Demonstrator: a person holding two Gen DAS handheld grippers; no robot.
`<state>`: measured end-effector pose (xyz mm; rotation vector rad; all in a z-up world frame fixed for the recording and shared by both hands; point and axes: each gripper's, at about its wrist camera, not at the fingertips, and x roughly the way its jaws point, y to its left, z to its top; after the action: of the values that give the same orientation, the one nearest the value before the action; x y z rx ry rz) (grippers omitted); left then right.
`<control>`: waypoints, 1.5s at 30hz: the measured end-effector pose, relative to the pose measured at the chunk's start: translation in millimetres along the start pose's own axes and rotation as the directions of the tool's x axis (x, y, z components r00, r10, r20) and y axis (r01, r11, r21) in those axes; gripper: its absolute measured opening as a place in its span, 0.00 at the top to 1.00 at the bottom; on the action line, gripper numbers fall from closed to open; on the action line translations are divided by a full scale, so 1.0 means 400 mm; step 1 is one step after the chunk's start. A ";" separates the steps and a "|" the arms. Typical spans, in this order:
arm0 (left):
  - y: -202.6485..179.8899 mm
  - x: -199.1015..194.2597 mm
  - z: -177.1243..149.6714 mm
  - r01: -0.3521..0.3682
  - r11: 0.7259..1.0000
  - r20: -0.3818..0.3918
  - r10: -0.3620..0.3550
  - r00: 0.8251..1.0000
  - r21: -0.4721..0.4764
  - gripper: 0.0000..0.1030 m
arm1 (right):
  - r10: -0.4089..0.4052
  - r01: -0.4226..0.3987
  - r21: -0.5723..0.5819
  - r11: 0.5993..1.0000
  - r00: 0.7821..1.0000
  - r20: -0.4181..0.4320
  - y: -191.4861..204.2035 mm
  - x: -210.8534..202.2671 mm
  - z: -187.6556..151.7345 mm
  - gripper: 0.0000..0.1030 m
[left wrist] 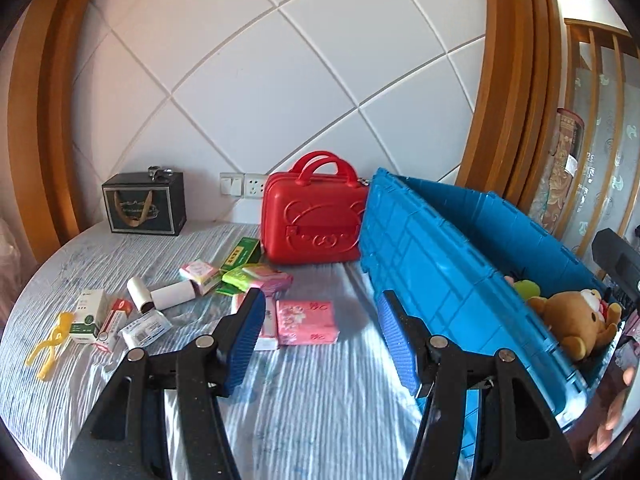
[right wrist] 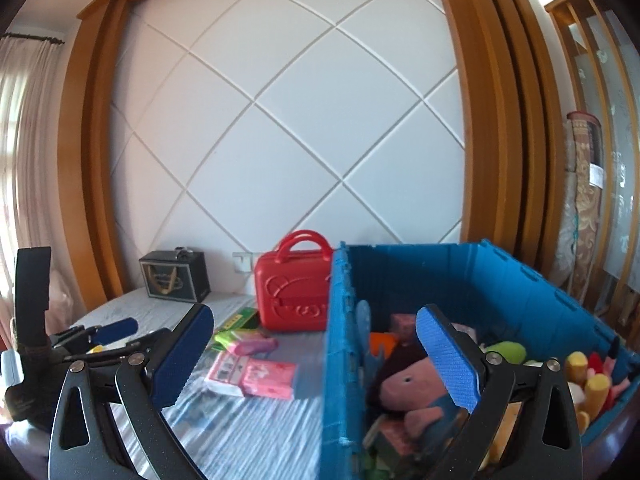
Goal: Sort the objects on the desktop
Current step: 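Move both open tools back over the bed, then close the left tool on the yellow toy while the right tool grips the white patch box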
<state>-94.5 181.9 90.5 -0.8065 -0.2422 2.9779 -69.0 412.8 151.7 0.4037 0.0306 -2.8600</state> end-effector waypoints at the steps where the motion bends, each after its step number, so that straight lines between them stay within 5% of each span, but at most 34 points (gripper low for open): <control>1: 0.043 0.007 -0.004 -0.013 1.000 -0.014 0.013 1.000 -0.003 0.44 | 0.007 -0.008 -0.005 1.000 1.000 -0.016 0.037 0.017 -0.003 0.00; 11: 0.474 0.124 -0.077 -0.152 0.988 -0.217 0.145 0.965 -0.015 0.44 | 0.001 0.007 0.034 0.999 0.976 -0.217 0.334 0.220 -0.095 0.00; 19: 0.737 0.113 -0.159 -0.256 0.955 -0.288 0.205 0.935 -0.151 0.44 | -0.063 0.050 -0.042 0.998 0.908 -0.414 0.444 0.335 -0.198 0.00; 25: 0.867 0.069 -0.210 -0.398 0.902 -0.360 0.320 0.876 -0.168 0.44 | 0.043 -0.066 -0.032 0.997 0.876 -0.481 0.528 0.412 -0.264 0.00; 28: 0.918 0.044 -0.249 -0.489 0.856 -0.404 0.393 0.826 -0.169 0.44 | 0.122 -0.156 -0.020 0.988 0.842 -0.525 0.582 0.456 -0.309 0.00; 32: 0.969 0.013 -0.284 -0.528 0.834 -0.433 0.420 0.798 -0.163 0.44 | 0.199 -0.235 0.010 0.972 0.798 -0.569 0.655 0.504 -0.365 0.00; 36: 1.038 0.004 -0.287 -0.544 0.820 -0.439 0.429 0.790 -0.177 0.44 | 0.262 -0.281 0.070 0.957 0.738 -0.621 0.736 0.536 -0.401 0.00; 40: 1.125 0.050 -0.274 -0.528 0.839 -0.454 0.422 0.785 -0.131 0.44 | 0.244 -0.272 0.061 0.960 0.716 -0.655 0.828 0.562 -0.427 0.00; 45: 1.250 0.158 -0.262 -0.426 0.902 -0.487 0.343 0.803 -0.067 0.44 | 0.176 -0.167 0.081 0.983 0.697 -0.695 0.938 0.622 -0.460 0.00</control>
<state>-98.3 -291.7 -111.6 -1.7558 -0.3514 3.0055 -156.3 -1.0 -88.3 1.3972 0.1076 -2.3466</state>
